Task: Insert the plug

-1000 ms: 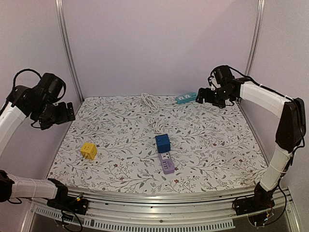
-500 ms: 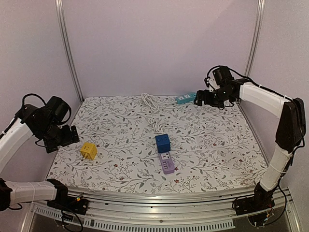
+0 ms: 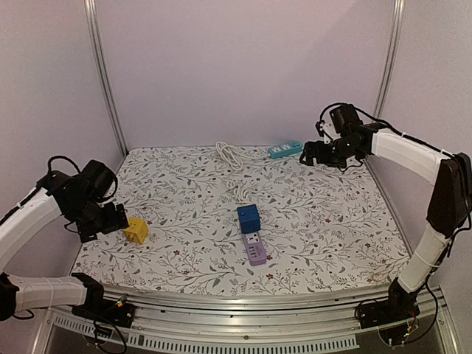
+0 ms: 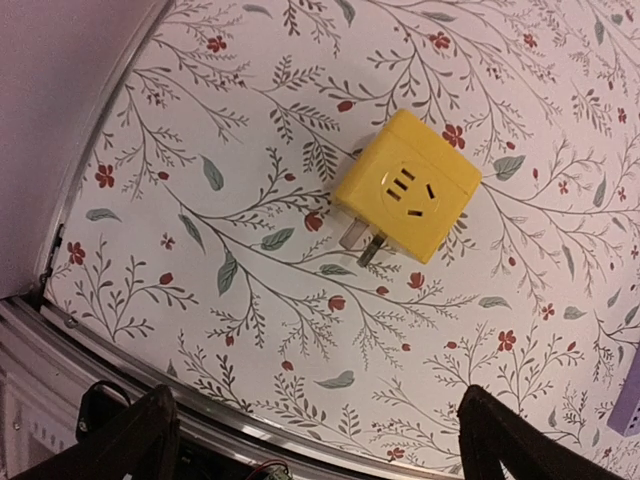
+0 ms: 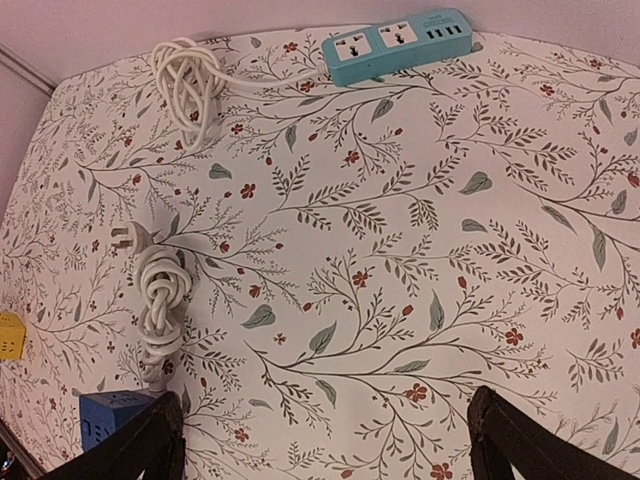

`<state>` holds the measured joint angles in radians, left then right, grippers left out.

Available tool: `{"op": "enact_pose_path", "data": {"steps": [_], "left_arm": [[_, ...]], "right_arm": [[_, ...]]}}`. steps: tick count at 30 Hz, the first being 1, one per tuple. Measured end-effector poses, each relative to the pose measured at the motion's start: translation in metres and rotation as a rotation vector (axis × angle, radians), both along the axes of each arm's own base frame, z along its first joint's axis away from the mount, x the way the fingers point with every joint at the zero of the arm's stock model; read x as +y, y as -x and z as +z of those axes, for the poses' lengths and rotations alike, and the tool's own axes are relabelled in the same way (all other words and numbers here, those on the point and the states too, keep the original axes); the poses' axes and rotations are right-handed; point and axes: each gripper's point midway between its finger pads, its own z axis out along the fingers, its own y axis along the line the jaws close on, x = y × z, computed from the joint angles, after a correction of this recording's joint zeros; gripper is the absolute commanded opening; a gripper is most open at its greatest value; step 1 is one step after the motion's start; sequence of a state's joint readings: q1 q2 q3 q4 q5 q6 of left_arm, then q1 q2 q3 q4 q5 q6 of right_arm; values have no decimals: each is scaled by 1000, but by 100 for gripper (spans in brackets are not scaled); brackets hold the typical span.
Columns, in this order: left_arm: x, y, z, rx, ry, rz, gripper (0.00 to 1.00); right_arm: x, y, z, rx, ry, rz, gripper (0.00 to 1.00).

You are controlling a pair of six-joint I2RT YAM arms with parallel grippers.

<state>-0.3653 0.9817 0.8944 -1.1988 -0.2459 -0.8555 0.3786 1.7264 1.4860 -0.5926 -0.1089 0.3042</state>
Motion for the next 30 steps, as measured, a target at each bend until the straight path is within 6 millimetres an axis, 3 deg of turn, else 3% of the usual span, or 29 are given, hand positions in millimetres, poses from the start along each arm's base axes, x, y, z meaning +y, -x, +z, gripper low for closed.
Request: {"op": "enact_pose_path", "data": {"steps": [9, 18, 25, 30], "left_arm": [[-9, -21, -10, -23, -4, -51, 98], [-15, -37, -23, -10, -37, -152, 99], [-22, -48, -54, 126, -75, -254, 99], [-25, -57, -62, 159, -76, -292, 99]], "right_arm": [[-10, 15, 0, 5, 21, -12, 98], [-11, 14, 9, -5, 23, -17, 98], [-11, 12, 15, -8, 15, -26, 98], [-13, 15, 12, 9, 19, -41, 97]]}}
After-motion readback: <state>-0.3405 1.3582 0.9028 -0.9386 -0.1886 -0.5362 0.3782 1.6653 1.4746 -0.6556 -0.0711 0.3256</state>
